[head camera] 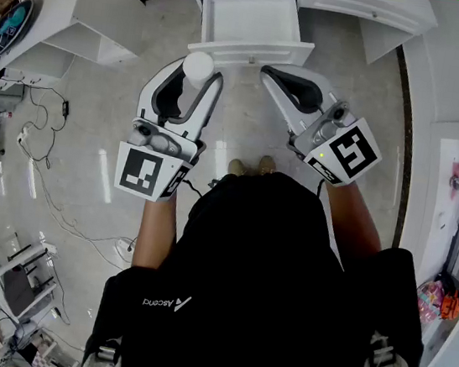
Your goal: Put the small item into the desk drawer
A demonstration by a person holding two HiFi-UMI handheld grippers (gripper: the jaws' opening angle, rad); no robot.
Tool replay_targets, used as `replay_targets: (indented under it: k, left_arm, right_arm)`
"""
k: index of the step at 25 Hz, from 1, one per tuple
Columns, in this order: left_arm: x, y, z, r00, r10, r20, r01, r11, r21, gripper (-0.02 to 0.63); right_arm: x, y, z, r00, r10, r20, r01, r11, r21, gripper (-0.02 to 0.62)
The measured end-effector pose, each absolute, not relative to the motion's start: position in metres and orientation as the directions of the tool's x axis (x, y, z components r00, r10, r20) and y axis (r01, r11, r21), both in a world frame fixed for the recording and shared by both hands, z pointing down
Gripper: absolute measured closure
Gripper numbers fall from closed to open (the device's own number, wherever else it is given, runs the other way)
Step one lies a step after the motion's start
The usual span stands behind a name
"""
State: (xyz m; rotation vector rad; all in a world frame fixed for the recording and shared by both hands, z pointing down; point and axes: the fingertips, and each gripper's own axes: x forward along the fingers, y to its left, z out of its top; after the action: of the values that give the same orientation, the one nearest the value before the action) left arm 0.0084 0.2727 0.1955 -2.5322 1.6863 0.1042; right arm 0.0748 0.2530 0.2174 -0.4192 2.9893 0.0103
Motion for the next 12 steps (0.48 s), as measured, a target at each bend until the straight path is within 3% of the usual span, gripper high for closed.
replay_targets:
  k: [12]
  left_arm:
    - [0.018, 0.253, 0.2, 0.353, -0.932, -0.08, -0.935, -0.349, -0.057, 0.431]
  right_arm:
    - [0.092, 0.233, 0.221, -0.958, -0.257, -0.13, -0.257, 0.966, -0.014, 0.595]
